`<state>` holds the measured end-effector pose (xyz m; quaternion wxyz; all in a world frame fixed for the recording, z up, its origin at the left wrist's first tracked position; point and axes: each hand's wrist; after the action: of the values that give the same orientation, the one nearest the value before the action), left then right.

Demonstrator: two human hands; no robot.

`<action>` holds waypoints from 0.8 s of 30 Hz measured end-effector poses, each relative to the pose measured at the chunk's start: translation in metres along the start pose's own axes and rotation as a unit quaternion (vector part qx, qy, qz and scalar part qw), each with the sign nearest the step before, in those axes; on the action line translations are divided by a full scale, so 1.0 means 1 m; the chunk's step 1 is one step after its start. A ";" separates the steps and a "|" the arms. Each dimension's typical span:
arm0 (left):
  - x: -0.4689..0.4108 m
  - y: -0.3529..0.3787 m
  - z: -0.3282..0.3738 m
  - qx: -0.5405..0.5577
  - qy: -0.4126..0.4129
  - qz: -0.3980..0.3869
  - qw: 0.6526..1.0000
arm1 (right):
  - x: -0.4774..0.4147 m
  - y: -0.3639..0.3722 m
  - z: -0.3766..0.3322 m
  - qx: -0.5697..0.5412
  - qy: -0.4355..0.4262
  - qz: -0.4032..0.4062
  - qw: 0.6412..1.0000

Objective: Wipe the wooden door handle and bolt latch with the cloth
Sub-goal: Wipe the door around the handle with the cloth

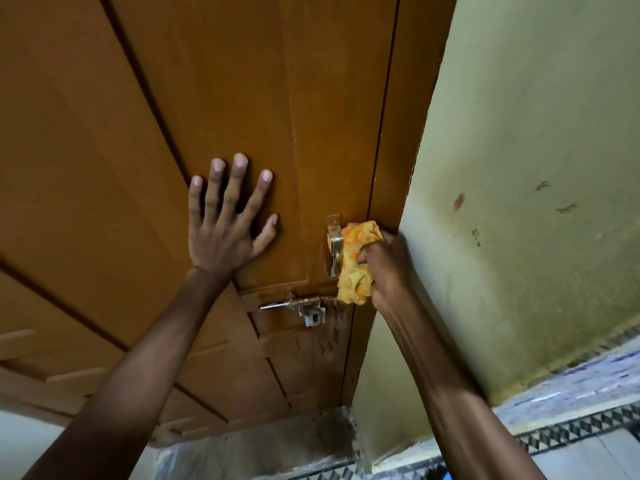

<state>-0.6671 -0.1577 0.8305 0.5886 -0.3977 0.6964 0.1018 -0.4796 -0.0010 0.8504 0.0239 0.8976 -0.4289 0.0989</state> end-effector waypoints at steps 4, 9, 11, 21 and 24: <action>0.001 0.001 0.000 0.005 -0.004 0.006 1.000 | -0.002 0.003 0.033 0.186 -0.144 0.016 0.972; 0.001 -0.001 0.000 0.004 -0.002 -0.002 1.000 | -0.005 0.009 0.065 0.376 -0.233 0.037 0.896; 0.000 -0.003 0.000 0.003 0.000 -0.007 1.000 | -0.001 0.012 0.068 0.416 -0.243 0.070 0.874; -0.002 -0.003 -0.001 0.002 0.005 -0.013 1.000 | 0.034 -0.011 0.041 0.420 -0.232 0.220 0.849; -0.002 -0.004 -0.001 0.011 0.006 -0.010 1.000 | 0.049 -0.017 0.038 0.240 -0.443 0.268 0.821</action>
<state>-0.6657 -0.1601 0.8335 0.5897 -0.3989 0.6969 0.0864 -0.4308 -0.0325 0.8239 -0.4121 0.6715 -0.5800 -0.2070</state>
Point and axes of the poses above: each hand's wrist, its own x-axis away from the middle knuckle, its own y-axis out of the palm, z = x × y, and after that the axes turned 8 degrees about x, right-handed
